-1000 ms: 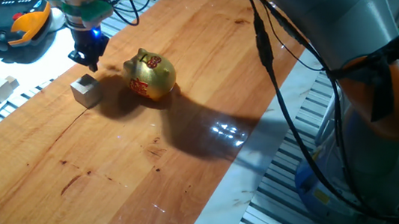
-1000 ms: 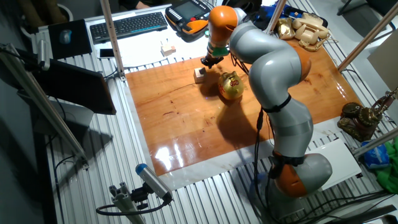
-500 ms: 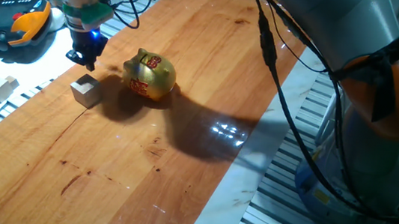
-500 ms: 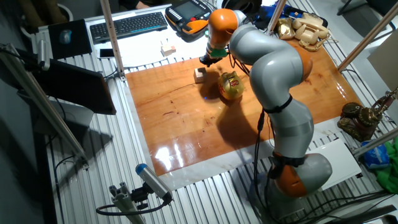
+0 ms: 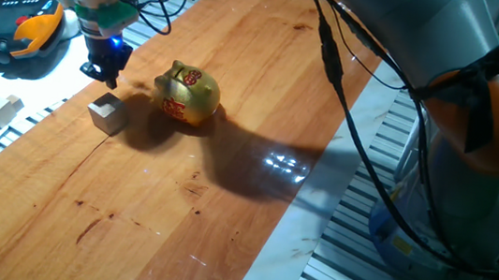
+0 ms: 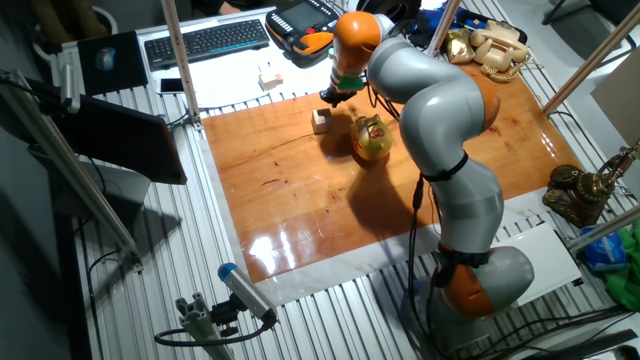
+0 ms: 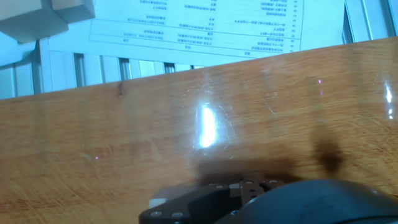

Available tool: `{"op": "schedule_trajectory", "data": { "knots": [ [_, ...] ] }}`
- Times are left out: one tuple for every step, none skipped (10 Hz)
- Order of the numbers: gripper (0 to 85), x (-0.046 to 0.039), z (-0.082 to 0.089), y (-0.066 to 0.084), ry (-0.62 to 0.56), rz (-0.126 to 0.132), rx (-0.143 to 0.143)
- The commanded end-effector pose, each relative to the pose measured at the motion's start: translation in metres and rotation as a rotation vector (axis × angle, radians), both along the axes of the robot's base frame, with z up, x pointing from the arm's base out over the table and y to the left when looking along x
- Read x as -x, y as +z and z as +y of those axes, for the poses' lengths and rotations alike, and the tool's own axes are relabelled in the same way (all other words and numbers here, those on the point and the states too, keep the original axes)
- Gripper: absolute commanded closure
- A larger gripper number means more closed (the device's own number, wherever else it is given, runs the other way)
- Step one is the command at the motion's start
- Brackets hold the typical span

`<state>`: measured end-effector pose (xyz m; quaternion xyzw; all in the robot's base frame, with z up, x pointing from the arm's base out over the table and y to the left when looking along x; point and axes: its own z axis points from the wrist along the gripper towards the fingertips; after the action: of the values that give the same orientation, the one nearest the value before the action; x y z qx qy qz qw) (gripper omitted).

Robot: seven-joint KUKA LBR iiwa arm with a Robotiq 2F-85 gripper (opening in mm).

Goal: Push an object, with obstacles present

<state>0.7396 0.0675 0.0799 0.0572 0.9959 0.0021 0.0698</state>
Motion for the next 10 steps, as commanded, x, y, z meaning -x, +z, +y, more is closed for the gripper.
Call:
{"op": "schedule_trajectory", "data": {
  "knots": [
    [85.0, 0.0, 0.0, 0.0, 0.007, 0.004, 0.0],
    [85.0, 0.0, 0.0, 0.0, 0.023, 0.017, 0.004],
    [85.0, 0.0, 0.0, 0.0, 0.049, 0.051, 0.015],
    [85.0, 0.0, 0.0, 0.0, 0.068, 0.059, 0.019],
    [85.0, 0.0, 0.0, 0.0, 0.048, 0.066, -0.042],
    [85.0, 0.0, 0.0, 0.0, 0.036, 0.07, -0.048],
    [85.0, 0.0, 0.0, 0.0, 0.023, 0.07, -0.029],
    [85.0, 0.0, 0.0, 0.0, 0.018, 0.072, -0.033],
    [85.0, 0.0, 0.0, 0.0, 0.018, 0.064, -0.033],
    [85.0, 0.0, 0.0, 0.0, 0.013, 0.046, -0.033]
  ]
}}
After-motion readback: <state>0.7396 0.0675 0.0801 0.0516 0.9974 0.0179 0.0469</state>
